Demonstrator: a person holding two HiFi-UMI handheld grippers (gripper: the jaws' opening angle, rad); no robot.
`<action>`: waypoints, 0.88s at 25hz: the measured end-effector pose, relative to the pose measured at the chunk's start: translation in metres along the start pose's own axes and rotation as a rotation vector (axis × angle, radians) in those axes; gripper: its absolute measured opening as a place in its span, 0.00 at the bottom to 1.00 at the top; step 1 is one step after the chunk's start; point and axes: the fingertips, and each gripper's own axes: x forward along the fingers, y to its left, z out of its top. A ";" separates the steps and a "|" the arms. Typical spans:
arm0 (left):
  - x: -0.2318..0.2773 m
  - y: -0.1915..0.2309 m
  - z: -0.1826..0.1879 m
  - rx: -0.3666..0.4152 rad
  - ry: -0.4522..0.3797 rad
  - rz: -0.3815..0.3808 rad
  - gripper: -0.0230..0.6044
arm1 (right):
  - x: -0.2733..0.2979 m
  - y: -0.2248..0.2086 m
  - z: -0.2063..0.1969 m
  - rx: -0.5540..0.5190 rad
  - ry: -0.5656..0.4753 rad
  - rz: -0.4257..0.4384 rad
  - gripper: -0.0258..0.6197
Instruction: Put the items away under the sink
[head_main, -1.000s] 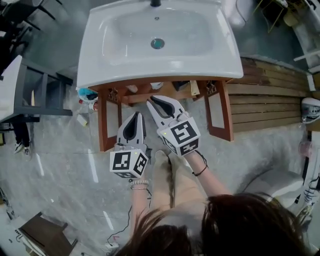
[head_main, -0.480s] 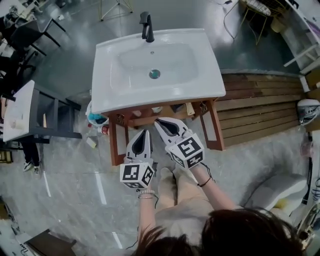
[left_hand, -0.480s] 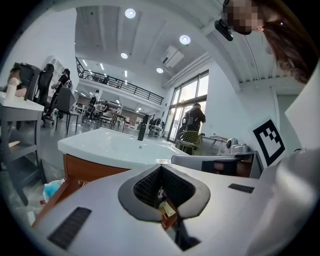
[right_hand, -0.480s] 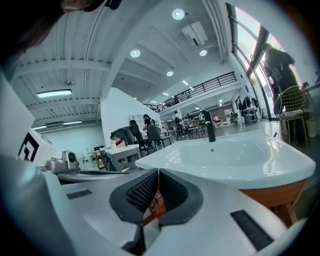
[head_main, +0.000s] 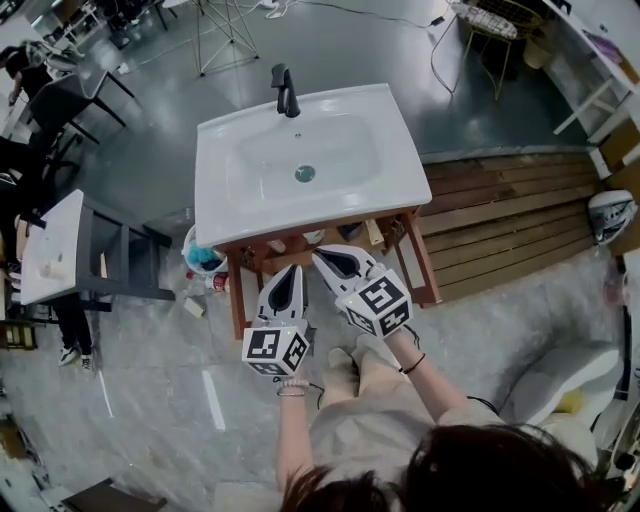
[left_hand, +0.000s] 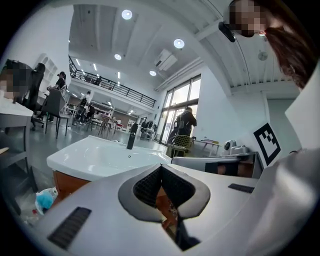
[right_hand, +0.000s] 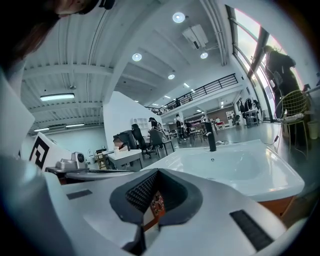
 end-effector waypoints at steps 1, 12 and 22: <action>-0.001 -0.003 0.002 0.002 0.001 -0.010 0.04 | -0.002 0.001 0.003 0.001 -0.003 0.000 0.07; -0.005 -0.022 0.025 0.082 -0.005 -0.059 0.04 | -0.023 0.002 0.024 0.029 -0.056 -0.029 0.07; -0.007 -0.035 0.041 0.119 -0.021 -0.100 0.04 | -0.036 0.006 0.048 -0.002 -0.105 -0.021 0.07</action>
